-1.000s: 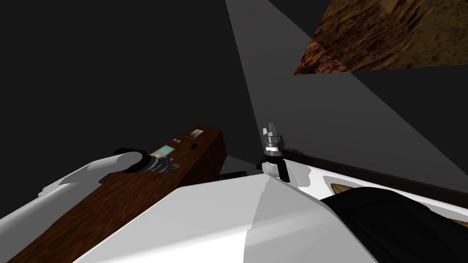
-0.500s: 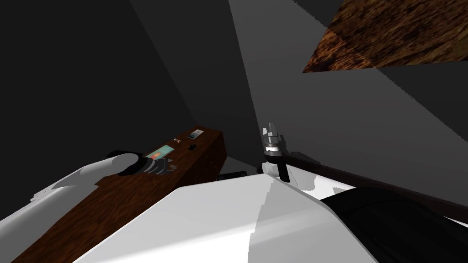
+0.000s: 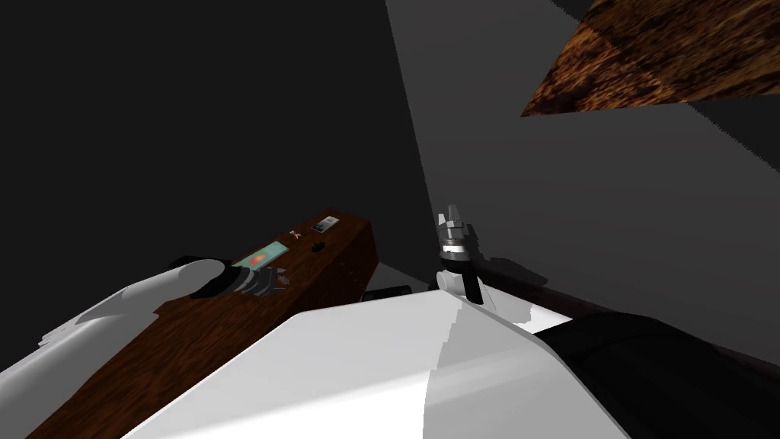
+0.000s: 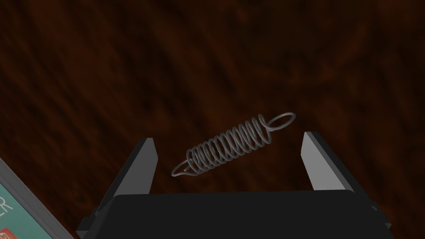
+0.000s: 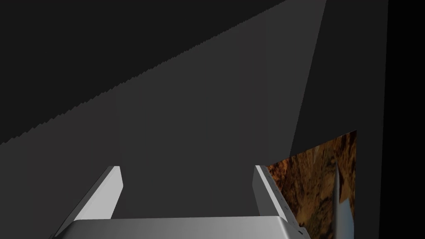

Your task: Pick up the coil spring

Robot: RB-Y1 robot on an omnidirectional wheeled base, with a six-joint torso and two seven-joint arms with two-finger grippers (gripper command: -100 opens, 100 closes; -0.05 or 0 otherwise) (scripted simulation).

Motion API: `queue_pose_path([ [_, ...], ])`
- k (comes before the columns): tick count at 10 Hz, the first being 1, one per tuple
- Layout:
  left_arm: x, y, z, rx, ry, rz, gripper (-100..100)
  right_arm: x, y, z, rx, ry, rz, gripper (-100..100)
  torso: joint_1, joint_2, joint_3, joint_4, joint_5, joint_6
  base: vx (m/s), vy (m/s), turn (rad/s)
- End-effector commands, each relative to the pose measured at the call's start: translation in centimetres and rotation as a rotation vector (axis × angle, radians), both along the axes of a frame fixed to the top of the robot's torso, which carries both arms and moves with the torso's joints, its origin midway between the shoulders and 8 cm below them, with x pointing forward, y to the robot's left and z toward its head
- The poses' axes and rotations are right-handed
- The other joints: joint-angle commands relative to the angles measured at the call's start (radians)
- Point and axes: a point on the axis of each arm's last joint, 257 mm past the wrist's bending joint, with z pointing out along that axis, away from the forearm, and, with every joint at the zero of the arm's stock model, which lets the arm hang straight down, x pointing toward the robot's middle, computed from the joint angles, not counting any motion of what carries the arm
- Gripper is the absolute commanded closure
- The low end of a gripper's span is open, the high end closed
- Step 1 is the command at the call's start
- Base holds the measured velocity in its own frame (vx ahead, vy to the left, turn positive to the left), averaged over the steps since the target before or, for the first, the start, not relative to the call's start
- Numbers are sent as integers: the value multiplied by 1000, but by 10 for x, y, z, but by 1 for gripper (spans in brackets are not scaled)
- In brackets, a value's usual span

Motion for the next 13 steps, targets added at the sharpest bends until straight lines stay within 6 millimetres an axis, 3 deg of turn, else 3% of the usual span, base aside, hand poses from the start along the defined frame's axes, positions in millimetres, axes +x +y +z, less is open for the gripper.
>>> queue_pose_path([
  [1, 0, 0, 0, 0, 0, 0, -100, 0, 0, 0, 0, 0, 0, 0, 0, 0, 0, 0, 0, 0, 20, -21, 8],
  [2, 0, 0, 0, 1, 0, -5, 100, 0, 0, 0, 0, 0, 0, 0, 2, 1, 1, 0, 1, 0, 3, -5, 2],
  [6, 1, 0, 1, 6, -4, -17, 100, 0, 0, 0, 0, 0, 0, 0, 6, 2, 1, 0, 2, -4, 1, 0, -11],
  [7, 2, 0, 1, 6, -4, -17, 0, 0, 0, 0, 0, 0, 0, 0, 6, 3, 1, 0, 2, -4, 0, 0, 0],
  [8, 4, -4, 2, 5, 0, 5, 100, 0, 0, 0, 0, 0, 0, 0, 6, 3, 1, 0, 2, -4, -36, 47, -99],
  [13, 15, -19, 10, 16, -1, 39, 100, 0, 0, 0, 0, 0, 0, 0, 11, 8, 4, 1, 4, -5, -86, 89, -115],
])
